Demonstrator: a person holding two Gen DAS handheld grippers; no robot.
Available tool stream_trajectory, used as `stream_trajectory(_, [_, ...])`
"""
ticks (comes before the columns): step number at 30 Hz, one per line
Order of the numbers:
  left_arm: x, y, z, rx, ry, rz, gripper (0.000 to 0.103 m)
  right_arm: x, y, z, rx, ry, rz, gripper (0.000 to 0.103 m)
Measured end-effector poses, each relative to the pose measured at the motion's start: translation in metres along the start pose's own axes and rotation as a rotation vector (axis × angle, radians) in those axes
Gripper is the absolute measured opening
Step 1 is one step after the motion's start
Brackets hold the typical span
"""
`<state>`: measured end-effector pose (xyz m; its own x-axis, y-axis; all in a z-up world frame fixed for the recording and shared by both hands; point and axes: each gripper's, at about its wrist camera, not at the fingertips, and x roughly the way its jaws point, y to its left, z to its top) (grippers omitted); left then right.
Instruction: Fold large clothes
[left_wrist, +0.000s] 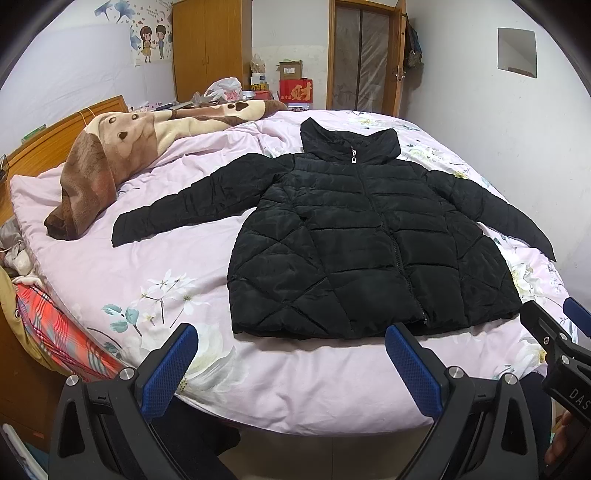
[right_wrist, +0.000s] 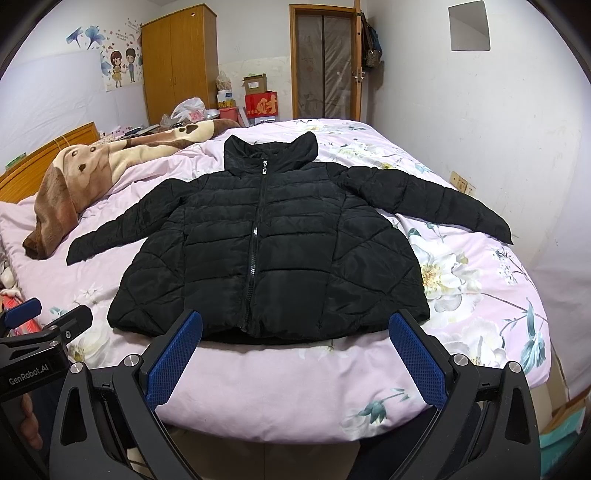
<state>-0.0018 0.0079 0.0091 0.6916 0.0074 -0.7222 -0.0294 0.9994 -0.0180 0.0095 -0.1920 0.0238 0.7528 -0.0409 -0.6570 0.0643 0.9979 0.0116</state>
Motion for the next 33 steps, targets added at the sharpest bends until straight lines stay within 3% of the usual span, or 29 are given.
stream_trajectory(12, [0.005,0.004,-0.003,0.001,0.021,0.002,0.102,0.003,0.002,-0.003,0.003,0.011,-0.001,0.101])
stream_trajectory(18, [0.03,0.012,0.006,-0.015,0.066,-0.016,0.102,0.015,-0.01,0.0,0.01,0.015,-0.017,0.101])
stream_trajectory(20, [0.045,0.023,0.009,-0.021,0.094,-0.035,0.102,0.022,-0.023,0.004,0.011,0.021,-0.046,0.101])
stream_trajectory(25, [0.076,0.057,0.015,-0.036,0.125,0.022,0.102,0.039,-0.06,0.004,0.067,0.064,-0.126,0.101])
stream_trajectory(30, [0.116,0.122,0.038,-0.187,0.138,0.027,0.102,0.059,-0.077,0.017,0.082,0.074,-0.175,0.101])
stream_trajectory(33, [0.138,0.157,0.058,-0.235,0.107,0.082,0.102,0.074,-0.073,0.028,0.069,0.075,-0.174,0.101])
